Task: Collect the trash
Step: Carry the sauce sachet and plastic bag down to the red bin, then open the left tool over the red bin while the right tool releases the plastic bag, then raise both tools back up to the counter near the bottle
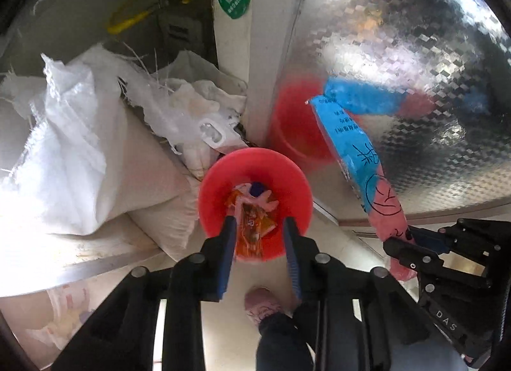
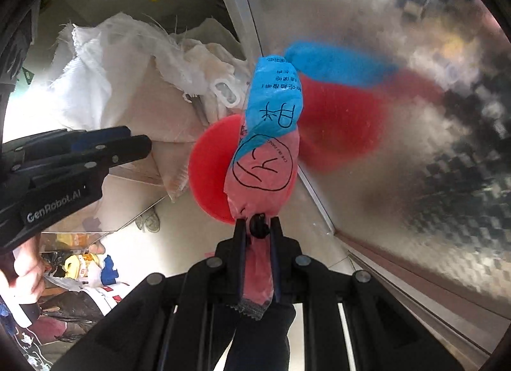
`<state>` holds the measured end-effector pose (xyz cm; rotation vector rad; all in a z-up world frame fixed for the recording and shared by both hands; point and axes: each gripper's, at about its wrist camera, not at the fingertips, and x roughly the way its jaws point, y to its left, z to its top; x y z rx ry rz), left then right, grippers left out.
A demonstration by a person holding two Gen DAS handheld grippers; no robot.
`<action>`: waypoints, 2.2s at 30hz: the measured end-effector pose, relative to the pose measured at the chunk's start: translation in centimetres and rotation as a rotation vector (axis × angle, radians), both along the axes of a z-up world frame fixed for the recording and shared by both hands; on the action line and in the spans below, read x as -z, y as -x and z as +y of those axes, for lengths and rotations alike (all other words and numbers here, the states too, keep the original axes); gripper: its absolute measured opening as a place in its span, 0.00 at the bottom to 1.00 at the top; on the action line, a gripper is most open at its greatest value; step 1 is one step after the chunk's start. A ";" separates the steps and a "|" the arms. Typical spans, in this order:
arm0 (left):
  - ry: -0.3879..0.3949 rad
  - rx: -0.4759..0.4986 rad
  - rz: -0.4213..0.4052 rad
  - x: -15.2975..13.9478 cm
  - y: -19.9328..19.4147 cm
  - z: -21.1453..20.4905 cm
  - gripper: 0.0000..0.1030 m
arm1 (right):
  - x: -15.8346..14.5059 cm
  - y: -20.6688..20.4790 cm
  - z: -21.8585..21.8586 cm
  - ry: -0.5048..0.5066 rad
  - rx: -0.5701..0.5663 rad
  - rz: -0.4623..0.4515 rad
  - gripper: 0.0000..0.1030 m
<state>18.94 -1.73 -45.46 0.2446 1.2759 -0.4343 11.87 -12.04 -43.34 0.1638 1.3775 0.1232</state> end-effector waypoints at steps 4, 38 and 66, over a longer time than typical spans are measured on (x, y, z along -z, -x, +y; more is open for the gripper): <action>-0.022 0.021 0.007 0.1 0.2 0.0 0.27 | -0.2 -0.1 -0.1 0.005 -0.009 0.006 0.12; -0.059 -0.225 0.057 0.8 1.3 7.3 0.61 | 0.3 -3.0 5.7 0.048 -0.281 0.004 0.40; 0.015 -0.185 -0.077 -23.0 6.7 9.2 0.67 | -23.6 3.4 6.4 0.065 -0.106 -0.170 0.50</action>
